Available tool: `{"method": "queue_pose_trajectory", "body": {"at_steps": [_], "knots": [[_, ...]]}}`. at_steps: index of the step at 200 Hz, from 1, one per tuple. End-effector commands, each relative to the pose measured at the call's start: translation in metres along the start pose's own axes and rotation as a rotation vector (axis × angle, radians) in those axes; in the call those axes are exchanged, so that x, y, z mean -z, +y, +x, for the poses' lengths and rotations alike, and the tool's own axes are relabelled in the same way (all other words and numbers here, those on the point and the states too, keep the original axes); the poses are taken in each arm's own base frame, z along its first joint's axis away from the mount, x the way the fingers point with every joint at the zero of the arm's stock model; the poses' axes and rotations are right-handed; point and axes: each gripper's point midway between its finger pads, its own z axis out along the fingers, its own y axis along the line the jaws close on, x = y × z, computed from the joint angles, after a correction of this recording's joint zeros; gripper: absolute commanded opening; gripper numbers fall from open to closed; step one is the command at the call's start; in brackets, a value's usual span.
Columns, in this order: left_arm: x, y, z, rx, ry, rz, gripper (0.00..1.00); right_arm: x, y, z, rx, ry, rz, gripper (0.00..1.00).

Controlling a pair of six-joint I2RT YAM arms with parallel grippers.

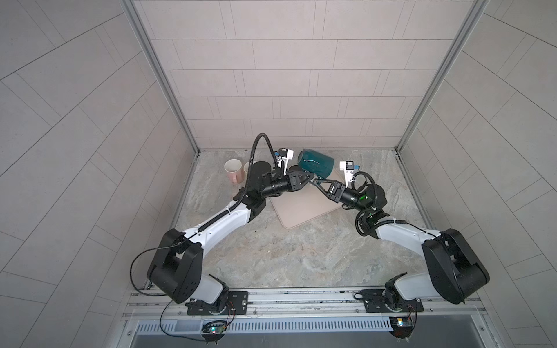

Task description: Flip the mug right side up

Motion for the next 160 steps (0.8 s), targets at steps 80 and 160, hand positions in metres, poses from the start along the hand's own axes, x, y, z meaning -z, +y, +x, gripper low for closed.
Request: {"method": "queue_pose_trajectory", "body": {"at_steps": [80, 160], "knots": [[-0.003, -0.024, 0.012, -0.097, 0.077, 0.069, 0.00, -0.006, 0.033, -0.044, 0.091, -0.114, -0.068, 0.11], [-0.004, -0.006, 0.014, -0.116, 0.071, -0.005, 0.00, -0.011, 0.042, -0.043, 0.097, -0.110, -0.071, 0.00]]}}
